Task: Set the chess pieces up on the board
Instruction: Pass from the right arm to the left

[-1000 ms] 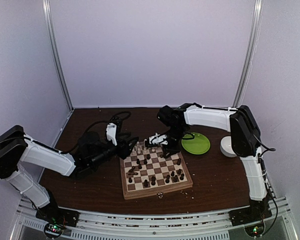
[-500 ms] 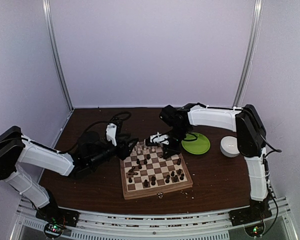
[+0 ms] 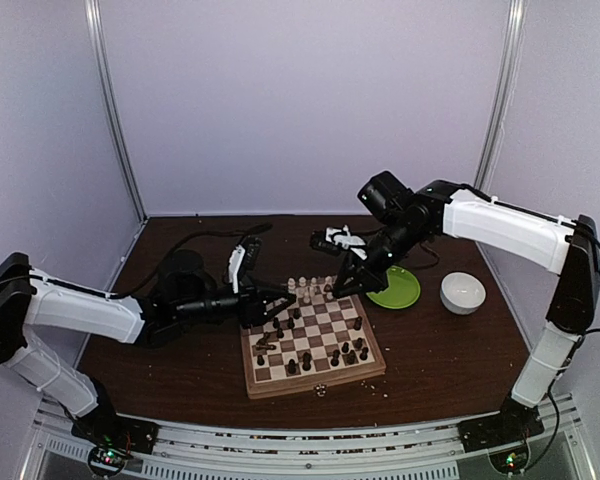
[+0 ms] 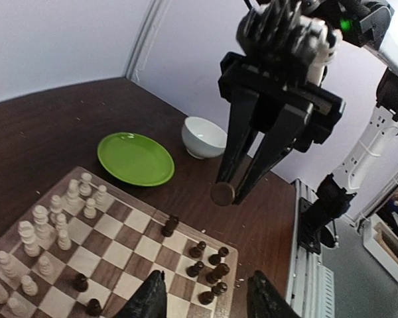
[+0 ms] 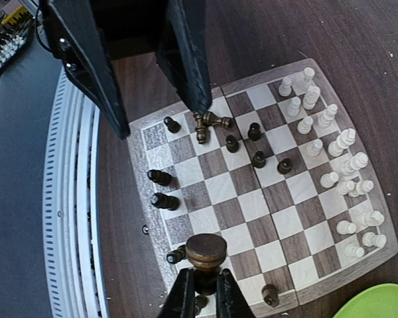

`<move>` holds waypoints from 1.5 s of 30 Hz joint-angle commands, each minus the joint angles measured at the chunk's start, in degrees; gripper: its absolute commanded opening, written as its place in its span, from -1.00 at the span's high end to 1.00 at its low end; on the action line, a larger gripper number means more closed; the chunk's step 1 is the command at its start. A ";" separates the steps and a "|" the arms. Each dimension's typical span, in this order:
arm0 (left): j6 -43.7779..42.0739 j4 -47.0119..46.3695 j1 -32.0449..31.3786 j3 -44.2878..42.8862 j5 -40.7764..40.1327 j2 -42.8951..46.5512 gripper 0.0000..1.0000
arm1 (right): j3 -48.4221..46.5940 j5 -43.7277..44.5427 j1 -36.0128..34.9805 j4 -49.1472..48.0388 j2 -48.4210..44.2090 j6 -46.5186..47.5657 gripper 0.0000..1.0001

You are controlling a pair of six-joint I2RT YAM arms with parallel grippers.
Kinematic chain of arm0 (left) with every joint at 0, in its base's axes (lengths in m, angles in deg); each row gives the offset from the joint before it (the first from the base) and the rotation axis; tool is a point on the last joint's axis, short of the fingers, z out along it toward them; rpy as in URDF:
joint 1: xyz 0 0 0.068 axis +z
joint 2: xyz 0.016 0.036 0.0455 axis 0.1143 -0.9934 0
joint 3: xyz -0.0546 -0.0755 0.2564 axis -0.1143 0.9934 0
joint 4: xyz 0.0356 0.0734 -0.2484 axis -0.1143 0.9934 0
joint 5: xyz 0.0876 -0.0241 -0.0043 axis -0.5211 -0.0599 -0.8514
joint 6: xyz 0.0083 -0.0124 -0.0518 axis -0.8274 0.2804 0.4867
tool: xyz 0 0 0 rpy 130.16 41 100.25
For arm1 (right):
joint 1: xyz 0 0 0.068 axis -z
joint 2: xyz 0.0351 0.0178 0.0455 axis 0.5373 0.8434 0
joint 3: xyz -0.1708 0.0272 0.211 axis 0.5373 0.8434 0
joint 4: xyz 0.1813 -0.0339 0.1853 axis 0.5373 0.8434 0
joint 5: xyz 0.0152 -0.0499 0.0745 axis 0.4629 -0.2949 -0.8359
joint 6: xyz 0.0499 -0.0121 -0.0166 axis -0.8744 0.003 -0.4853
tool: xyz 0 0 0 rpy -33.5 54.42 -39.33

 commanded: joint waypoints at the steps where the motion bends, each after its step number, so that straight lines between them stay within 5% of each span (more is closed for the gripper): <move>1: 8.88 -5.40 -0.12 -3.01 10.31 -5.13 0.16 | 4.24 -6.58 0.11 -3.14 -3.29 -3.68 0.80; 12: 17.30 -6.84 -3.32 -12.71 9.67 -15.75 0.21 | 9.94 -7.22 0.01 -6.12 -4.56 -2.99 0.80; 23: 18.97 -8.03 -4.19 -13.18 10.03 -18.79 0.22 | 9.67 -6.63 0.19 -7.02 -4.08 -3.61 0.79; 37: 21.63 -15.78 -4.23 -12.74 12.51 -21.54 0.79 | 9.24 -5.92 0.14 -6.29 -3.53 -3.16 0.77; 45: 26.63 -28.05 -4.03 -11.70 5.52 -21.06 0.83 | 11.93 -8.02 5.82 -11.69 -13.40 -5.90 0.26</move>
